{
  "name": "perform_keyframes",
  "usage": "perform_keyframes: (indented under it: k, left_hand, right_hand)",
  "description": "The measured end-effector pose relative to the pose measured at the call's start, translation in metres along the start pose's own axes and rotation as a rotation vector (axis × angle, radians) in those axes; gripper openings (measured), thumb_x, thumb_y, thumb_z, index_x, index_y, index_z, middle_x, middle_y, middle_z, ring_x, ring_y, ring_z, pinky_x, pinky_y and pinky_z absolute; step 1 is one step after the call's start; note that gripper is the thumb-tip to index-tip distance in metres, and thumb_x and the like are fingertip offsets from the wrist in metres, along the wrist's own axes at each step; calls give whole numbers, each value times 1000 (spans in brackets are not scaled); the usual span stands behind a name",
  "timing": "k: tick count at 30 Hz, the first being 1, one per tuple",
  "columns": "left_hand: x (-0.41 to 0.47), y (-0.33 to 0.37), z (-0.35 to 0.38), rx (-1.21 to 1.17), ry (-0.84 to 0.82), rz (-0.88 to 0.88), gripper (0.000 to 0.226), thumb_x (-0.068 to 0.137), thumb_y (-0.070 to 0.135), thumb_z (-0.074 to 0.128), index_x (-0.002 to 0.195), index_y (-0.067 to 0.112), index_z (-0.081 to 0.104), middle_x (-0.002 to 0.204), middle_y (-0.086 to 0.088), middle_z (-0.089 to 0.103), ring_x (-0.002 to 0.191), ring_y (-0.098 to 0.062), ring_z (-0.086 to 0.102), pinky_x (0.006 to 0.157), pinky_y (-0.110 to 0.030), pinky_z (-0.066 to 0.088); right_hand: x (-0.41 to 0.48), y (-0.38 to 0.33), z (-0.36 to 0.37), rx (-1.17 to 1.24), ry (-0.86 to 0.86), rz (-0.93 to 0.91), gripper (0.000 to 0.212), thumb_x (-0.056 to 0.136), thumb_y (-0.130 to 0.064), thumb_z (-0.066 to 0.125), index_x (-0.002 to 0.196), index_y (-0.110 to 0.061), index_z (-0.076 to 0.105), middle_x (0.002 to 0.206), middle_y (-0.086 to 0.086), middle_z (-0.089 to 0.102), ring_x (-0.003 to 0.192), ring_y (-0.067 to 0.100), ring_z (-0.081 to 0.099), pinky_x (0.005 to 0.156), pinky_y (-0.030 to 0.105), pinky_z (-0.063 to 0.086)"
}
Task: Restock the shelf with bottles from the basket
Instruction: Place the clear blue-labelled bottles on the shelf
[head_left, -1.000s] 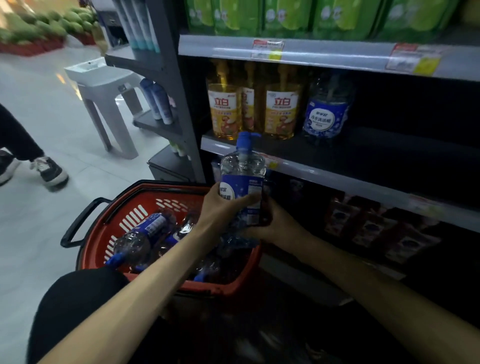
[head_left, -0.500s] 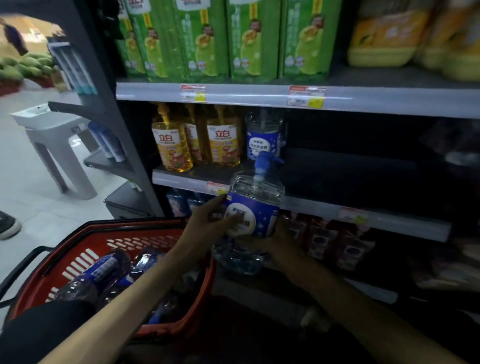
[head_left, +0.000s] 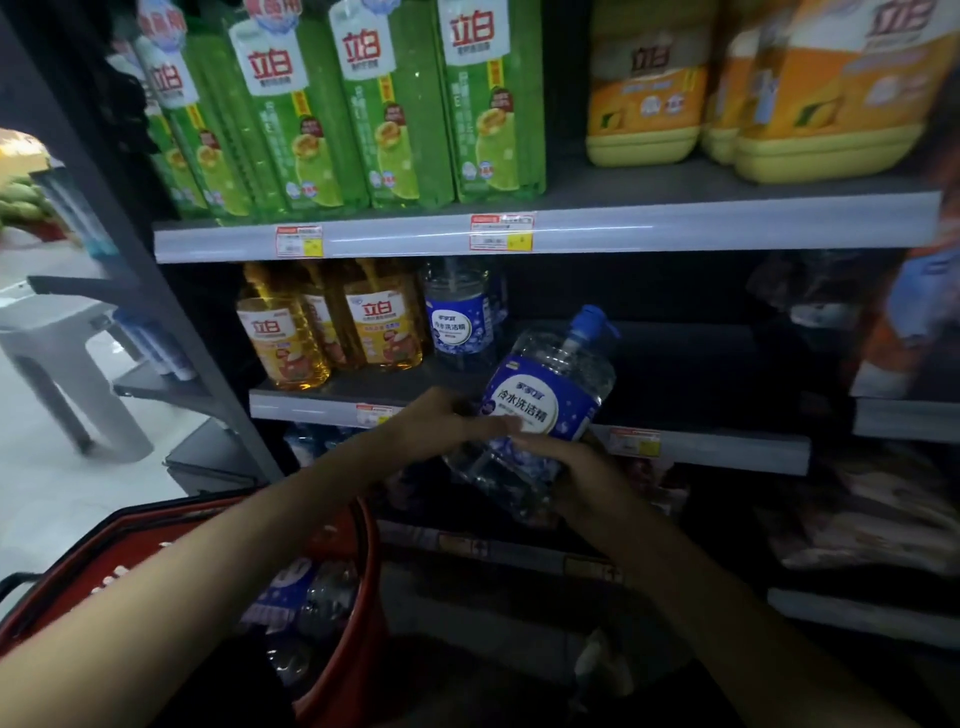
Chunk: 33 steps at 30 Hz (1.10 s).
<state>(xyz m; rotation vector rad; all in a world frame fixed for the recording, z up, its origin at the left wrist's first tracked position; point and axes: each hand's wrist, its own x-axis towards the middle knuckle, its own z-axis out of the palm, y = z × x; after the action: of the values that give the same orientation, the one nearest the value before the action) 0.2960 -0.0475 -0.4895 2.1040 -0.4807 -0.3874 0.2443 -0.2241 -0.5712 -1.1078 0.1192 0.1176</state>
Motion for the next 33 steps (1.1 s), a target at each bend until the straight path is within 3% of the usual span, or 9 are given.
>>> perform_keyframes:
  k: [2, 5, 9, 12, 16, 20, 25, 29, 33]
  left_hand:
    - [14, 6, -4, 4, -42, -22, 39, 92, 28, 77, 129, 19, 67, 124, 5, 73, 106, 0, 69, 89, -19, 55]
    - [37, 11, -13, -41, -48, -32, 27, 93, 19, 76, 118, 17, 66, 109, 10, 74, 91, 5, 69, 66, -9, 52]
    - [71, 9, -21, -67, -16, -43, 33, 87, 22, 82, 116, 12, 72, 111, 5, 76, 99, -8, 72, 74, -16, 56]
    - [97, 3, -23, -38, -12, -4, 26, 83, 23, 85, 106, 21, 72, 102, 10, 77, 95, -6, 73, 81, -21, 58]
    - [130, -12, -19, -18, 10, 95, 47, 81, 19, 86, 125, 10, 72, 117, 0, 77, 107, -12, 73, 96, -32, 58]
    - [163, -27, -15, -70, 72, 171, 54, 79, 12, 87, 130, 6, 68, 121, -7, 75, 109, -15, 72, 93, -31, 60]
    - [199, -50, 5, -183, 202, 249, 61, 82, 1, 83, 138, 5, 58, 120, -3, 72, 106, -11, 70, 90, -26, 59]
    - [219, -66, 24, -251, 333, 300, 54, 92, 19, 77, 143, 17, 57, 119, 1, 74, 107, -8, 71, 91, -31, 60]
    - [245, -81, 39, -243, 475, 276, 68, 86, 54, 71, 148, 34, 51, 129, -3, 68, 121, -20, 65, 100, -44, 56]
  right_hand:
    - [10, -8, -3, 2, 17, 3, 68, 66, -20, 93, 129, -21, 67, 122, 4, 74, 118, 31, 68, 98, 53, 55]
    - [27, -19, -6, 4, 18, 61, 54, 80, -21, 86, 130, -18, 67, 124, 4, 73, 116, 30, 69, 94, 50, 58]
    - [50, -32, -13, -20, 30, 8, 42, 90, -15, 76, 131, -13, 65, 121, 7, 75, 109, 25, 72, 87, 42, 61]
    - [69, -38, -20, -150, 80, -10, 54, 87, -26, 80, 137, -25, 61, 127, 0, 72, 112, 21, 71, 86, 39, 60]
    - [94, -44, -36, -288, 134, 50, 86, 68, -45, 91, 142, -35, 49, 130, 2, 68, 110, 29, 71, 86, 46, 62]
    - [122, -55, -53, -404, 214, -87, 76, 76, -32, 90, 139, -34, 48, 132, -1, 67, 110, 26, 71, 86, 47, 62]
    - [161, -62, -66, -502, 337, -232, 76, 67, -23, 95, 131, -26, 56, 122, -6, 71, 104, 20, 72, 80, 42, 61]
    - [190, -57, -71, -455, 339, -340, 71, 68, -11, 93, 130, -18, 60, 115, -2, 75, 95, 14, 75, 65, 23, 59]
    - [222, -55, -79, -485, 339, -428, 71, 65, -6, 94, 128, -14, 62, 114, 3, 76, 100, 18, 75, 77, 34, 63]
